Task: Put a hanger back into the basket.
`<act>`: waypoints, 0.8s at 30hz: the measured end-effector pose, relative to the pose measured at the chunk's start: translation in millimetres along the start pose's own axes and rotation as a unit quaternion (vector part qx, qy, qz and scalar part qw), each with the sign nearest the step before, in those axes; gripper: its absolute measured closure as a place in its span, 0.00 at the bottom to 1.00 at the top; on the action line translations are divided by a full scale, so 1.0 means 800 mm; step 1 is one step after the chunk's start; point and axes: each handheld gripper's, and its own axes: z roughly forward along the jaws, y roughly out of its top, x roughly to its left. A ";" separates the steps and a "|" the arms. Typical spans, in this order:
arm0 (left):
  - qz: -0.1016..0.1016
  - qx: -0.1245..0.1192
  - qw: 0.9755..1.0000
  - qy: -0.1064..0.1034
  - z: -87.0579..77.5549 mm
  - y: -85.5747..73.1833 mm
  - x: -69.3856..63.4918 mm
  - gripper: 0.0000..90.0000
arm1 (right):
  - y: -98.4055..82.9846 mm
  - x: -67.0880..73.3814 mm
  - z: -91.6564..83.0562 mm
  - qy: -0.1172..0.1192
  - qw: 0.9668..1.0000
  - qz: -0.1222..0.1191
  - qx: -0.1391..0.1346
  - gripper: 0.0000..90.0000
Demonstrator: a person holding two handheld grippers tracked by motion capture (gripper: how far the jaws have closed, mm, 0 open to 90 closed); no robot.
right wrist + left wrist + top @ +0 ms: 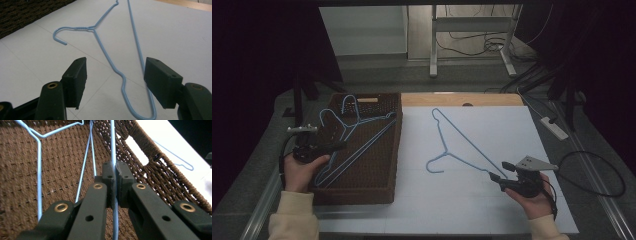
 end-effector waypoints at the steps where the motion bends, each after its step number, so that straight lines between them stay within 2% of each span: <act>1: -0.002 0.001 1.000 0.004 0.000 0.000 0.001 0.96 | 0.000 0.000 0.000 0.000 1.000 0.000 0.000 0.39; 4: -0.004 0.004 1.000 0.024 0.001 -0.001 0.004 0.96 | 0.000 0.000 0.001 0.001 1.000 0.001 0.001 0.39; 8: 0.001 0.017 0.998 0.065 0.005 -0.002 0.006 0.96 | 0.000 0.000 0.001 0.001 1.000 0.001 0.002 0.39; 11: 0.006 0.028 0.995 0.093 0.009 -0.002 0.006 0.96 | -0.001 0.000 0.002 0.002 1.000 0.002 0.002 0.39; 14: 0.016 0.039 0.992 0.121 0.012 -0.002 0.005 0.96 | -0.001 0.001 0.003 0.002 1.000 0.001 0.003 0.39; 15: 0.016 0.039 0.992 0.121 0.012 -0.002 0.005 0.96 | -0.001 0.001 0.003 0.003 1.000 0.001 0.004 0.39; 16: 0.023 0.045 0.990 0.129 0.014 -0.002 0.004 0.96 | -0.001 0.001 0.003 0.003 1.000 0.001 0.005 0.39; 17: 0.026 0.047 0.990 0.130 0.015 -0.002 0.004 0.96 | -0.001 0.001 0.003 0.003 1.000 0.001 0.006 0.39; 20: 0.030 0.049 0.988 0.141 0.016 -0.001 0.003 0.96 | -0.001 0.001 0.004 0.004 1.000 0.002 0.006 0.39; 23: 0.034 0.056 0.985 0.158 0.019 -0.001 0.002 0.96 | -0.001 0.001 0.004 0.005 1.000 0.003 0.006 0.39; 24: 0.034 0.056 0.985 0.158 0.019 -0.001 0.002 0.96 | -0.001 0.001 0.004 0.005 1.000 0.003 0.006 0.39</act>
